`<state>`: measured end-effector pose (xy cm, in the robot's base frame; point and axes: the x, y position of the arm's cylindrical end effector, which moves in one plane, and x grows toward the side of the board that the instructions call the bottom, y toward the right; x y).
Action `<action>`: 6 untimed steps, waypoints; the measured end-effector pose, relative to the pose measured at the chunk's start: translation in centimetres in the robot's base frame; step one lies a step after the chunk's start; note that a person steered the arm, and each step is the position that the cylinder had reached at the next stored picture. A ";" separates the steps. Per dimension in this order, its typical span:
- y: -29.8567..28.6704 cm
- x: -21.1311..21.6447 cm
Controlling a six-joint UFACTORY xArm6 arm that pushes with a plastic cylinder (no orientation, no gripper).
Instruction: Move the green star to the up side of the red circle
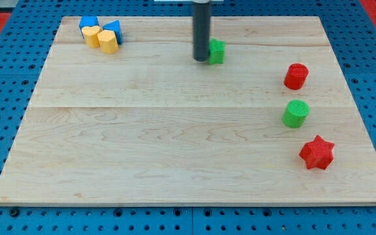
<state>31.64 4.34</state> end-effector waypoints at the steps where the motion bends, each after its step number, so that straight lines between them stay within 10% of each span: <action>1: 3.1 0.0; 3: -2.8 -2.6; 6: 7.8 -4.0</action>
<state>27.67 12.17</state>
